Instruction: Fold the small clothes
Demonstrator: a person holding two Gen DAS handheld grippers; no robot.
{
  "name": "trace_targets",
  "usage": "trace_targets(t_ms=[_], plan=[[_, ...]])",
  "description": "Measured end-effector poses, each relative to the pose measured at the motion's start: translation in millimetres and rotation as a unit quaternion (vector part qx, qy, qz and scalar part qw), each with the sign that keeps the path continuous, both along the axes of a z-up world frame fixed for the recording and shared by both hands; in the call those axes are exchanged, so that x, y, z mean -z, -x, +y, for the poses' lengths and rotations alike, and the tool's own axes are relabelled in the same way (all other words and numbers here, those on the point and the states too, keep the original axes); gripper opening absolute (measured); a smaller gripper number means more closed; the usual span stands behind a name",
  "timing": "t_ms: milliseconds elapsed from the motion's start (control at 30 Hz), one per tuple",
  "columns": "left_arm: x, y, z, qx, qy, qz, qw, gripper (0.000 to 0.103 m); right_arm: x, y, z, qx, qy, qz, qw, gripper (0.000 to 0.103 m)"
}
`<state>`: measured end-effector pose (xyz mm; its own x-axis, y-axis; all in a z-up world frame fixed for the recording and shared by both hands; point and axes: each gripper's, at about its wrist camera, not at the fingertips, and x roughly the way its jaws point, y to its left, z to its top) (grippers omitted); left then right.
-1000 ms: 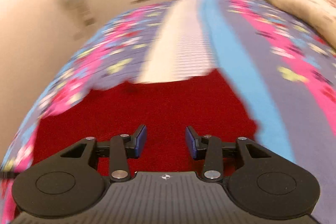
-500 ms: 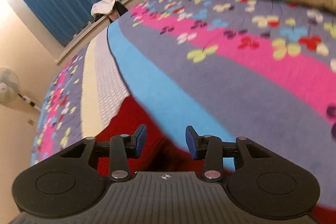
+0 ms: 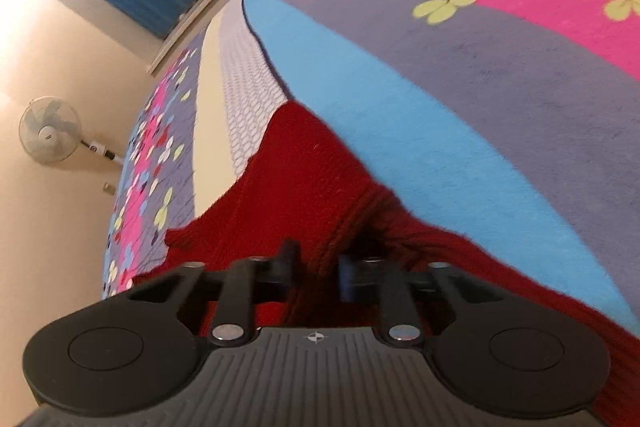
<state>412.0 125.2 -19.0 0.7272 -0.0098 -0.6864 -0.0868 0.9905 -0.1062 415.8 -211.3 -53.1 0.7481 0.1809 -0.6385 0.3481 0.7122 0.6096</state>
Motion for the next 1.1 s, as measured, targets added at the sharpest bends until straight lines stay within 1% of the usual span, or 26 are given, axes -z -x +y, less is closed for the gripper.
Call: trace_targets(t_ms=[67,100,133,200,267,300,333,400,467,500,533,567,600,633,667,700,767,833,867,900,1033,1100], plan=[[-1,0,2,-0.003,0.004,-0.001,1.0,0.034,-5,7,-7,0.038,0.005,-0.023,0.999,0.013],[0,0,3,-0.003,0.007,0.0,1.0,0.034,-5,7,-11,0.046,0.003,-0.024,0.999,0.013],[0,-1,3,-0.001,0.008,0.001,1.0,0.034,-1,5,-14,0.048,-0.009,-0.014,0.999,0.013],[0,-1,1,0.004,0.008,0.004,1.0,0.034,9,-1,-14,0.035,-0.017,0.025,0.999,0.016],[0,-1,-1,0.008,0.005,0.003,0.9999,0.034,8,1,-13,0.04,-0.014,0.033,0.999,0.019],[0,-1,-1,0.01,0.005,0.002,0.9999,0.034,4,2,-11,0.042,-0.005,0.036,0.998,0.025],[0,-1,-1,0.012,0.007,0.002,0.9999,0.034,-3,4,-7,0.046,0.018,0.037,0.998,0.03],[2,-2,-2,0.014,0.007,0.004,0.9999,0.034,-19,13,3,0.056,0.074,0.022,0.995,0.031],[7,-5,-1,0.017,0.012,0.016,0.9997,0.034,-30,26,15,0.056,0.112,-0.005,0.992,0.031],[12,-7,-1,0.018,0.018,0.033,0.9991,0.034,-34,29,21,0.052,0.121,-0.016,0.991,0.031],[20,-11,-1,0.019,0.021,0.062,0.9977,0.034,-37,32,27,0.042,0.127,-0.027,0.991,0.031],[30,-13,-1,0.016,0.016,0.092,0.9955,0.034,-39,28,28,0.03,0.133,-0.034,0.99,0.031],[36,-15,-2,0.013,0.008,0.107,0.9941,0.035,-38,24,32,0.011,0.139,-0.041,0.989,0.037],[37,-14,-1,0.012,0.009,0.104,0.9944,0.035,-35,15,35,-0.019,0.143,-0.04,0.989,0.049],[36,-14,1,0.011,0.014,0.098,0.995,0.035,-29,4,38,-0.051,0.144,-0.03,0.988,0.053],[32,-13,3,0.01,0.021,0.088,0.9959,0.035,-21,-7,38,-0.076,0.139,-0.011,0.987,0.054],[26,-11,8,0.003,0.034,0.068,0.9971,0.039,-7,-16,30,-0.077,0.131,0.029,0.988,0.052],[24,-11,13,-0.009,0.046,0.058,0.9972,0.049,-5,-18,25,-0.075,0.122,0.031,0.989,0.051],[24,-12,15,-0.016,0.052,0.058,0.9968,0.053,-8,-18,26,-0.078,0.125,0.03,0.989,0.051],[25,-13,16,-0.02,0.057,0.06,0.9964,0.059,-10,-17,27,-0.08,0.13,0.027,0.988,0.051],[32,-17,14,-0.013,0.081,0.076,0.9938,0.06,-10,-14,32,-0.081,0.138,0.024,0.987,0.051],[35,-17,10,-0.009,0.076,0.076,0.9942,0.058,-11,-15,34,-0.08,0.138,0.025,0.987,0.051]])
